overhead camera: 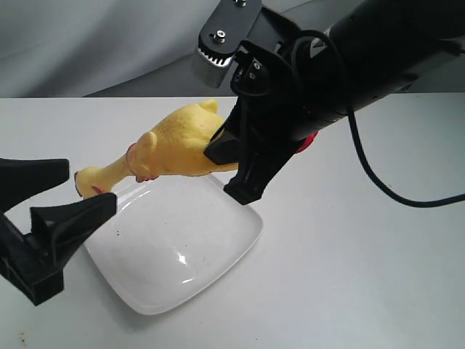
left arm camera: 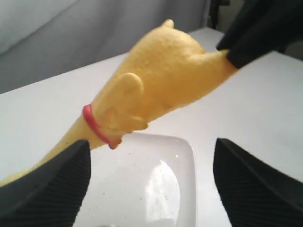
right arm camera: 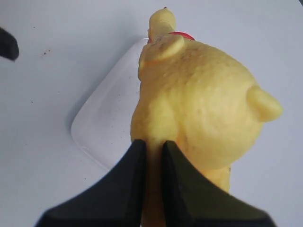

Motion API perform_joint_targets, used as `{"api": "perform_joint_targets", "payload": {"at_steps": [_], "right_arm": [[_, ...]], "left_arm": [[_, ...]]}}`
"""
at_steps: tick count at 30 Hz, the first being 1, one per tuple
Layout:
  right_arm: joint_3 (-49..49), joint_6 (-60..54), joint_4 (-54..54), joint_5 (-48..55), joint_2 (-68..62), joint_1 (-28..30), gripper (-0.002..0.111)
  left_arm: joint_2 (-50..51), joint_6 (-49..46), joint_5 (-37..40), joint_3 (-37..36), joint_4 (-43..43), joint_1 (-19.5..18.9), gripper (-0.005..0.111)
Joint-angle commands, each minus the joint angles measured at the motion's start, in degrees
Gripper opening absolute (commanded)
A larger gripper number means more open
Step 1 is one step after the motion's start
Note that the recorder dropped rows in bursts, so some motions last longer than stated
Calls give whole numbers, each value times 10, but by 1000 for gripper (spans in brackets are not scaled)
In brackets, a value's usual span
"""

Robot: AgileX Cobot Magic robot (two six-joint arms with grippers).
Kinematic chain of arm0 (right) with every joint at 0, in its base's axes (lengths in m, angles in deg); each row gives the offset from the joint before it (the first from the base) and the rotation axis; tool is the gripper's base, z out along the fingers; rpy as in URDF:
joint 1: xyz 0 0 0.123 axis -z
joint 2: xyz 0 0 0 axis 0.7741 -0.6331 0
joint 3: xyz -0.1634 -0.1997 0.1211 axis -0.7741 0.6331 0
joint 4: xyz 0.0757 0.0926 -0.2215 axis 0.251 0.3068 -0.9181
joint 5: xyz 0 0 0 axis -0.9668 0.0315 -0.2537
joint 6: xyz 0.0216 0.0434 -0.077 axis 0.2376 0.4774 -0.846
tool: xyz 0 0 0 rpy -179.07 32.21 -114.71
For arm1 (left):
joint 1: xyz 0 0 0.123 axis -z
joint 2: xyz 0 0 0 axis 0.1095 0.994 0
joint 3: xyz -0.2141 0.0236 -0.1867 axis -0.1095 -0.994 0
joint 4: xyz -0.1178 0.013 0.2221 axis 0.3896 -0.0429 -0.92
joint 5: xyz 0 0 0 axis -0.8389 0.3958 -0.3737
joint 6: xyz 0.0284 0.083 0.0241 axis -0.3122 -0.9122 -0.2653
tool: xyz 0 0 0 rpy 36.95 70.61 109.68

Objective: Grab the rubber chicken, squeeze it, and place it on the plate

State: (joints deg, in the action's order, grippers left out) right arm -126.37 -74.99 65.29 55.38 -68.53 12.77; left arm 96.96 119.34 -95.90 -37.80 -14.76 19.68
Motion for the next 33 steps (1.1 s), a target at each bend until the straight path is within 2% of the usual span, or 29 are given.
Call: {"api": "perform_joint_targets", "payload": {"at_steps": [1, 8, 15, 19, 21, 26, 33], "right_arm": [[3, 1, 4, -16, 3, -3, 0], [3, 1, 4, -17, 3, -3, 0], [3, 1, 5, -17, 3, -3, 0], [3, 1, 11, -18, 3, -3, 0], [3, 1, 19, -18, 3, -3, 0], [3, -3, 38, -16, 3, -3, 0], [3, -3, 38, 9, 3, -3, 0]], "left_arm": [[34, 78, -83, 36, -127, 3, 70], [35, -21, -84, 38, -127, 3, 70], [35, -68, -106, 38, -127, 3, 69], [39, -149, -129, 38, -127, 3, 70], [41, -158, -101, 38, -127, 3, 77], [74, -161, -14, 48, -127, 3, 101], [176, -164, -20, 111, -123, 3, 104]]}}
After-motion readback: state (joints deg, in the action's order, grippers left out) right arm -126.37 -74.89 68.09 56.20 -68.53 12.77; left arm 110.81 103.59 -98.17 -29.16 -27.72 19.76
